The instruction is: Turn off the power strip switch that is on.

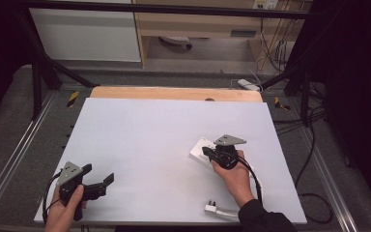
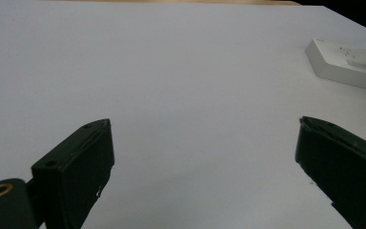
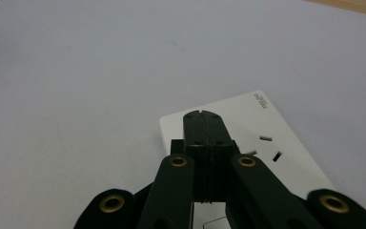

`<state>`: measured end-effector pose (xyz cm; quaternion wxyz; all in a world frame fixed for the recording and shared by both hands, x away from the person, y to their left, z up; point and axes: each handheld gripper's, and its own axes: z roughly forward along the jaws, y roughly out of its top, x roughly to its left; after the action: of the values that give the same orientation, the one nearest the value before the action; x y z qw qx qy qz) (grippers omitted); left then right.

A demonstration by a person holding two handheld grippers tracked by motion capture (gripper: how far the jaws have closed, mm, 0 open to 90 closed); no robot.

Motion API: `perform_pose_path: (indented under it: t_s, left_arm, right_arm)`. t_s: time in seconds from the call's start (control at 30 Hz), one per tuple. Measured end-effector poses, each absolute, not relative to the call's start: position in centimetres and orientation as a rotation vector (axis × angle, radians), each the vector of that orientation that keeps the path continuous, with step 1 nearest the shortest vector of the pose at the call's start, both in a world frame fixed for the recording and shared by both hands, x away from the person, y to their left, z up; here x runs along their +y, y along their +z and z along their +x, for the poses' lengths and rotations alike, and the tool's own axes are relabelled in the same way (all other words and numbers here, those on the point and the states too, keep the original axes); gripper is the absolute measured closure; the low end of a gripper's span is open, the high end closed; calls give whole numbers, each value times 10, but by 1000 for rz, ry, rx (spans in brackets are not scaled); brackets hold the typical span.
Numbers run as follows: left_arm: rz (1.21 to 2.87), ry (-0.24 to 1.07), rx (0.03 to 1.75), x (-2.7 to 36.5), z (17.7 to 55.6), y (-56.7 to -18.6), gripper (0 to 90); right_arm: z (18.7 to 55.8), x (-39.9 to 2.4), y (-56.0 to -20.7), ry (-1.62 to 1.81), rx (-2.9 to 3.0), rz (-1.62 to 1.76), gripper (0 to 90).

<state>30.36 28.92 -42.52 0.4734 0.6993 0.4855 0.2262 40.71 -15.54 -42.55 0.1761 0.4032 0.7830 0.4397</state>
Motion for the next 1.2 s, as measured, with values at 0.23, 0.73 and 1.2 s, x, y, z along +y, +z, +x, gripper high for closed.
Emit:
perform_pose_path:
  t_s: [0.23,0.73,1.2]
  left_arm:
    - [1711,554,1186,289,304,-425,59]
    - [1718,557,1181,289,304,-425,59]
    - [1718,554,1180,288,304,-425,60]
  right_arm:
    - [408,-155,-428,1229,2222,1164,900]
    - [411,-156,-433,1206,2227,1189,900]
    - [412,-154,-436,1196,2235,1193,900]
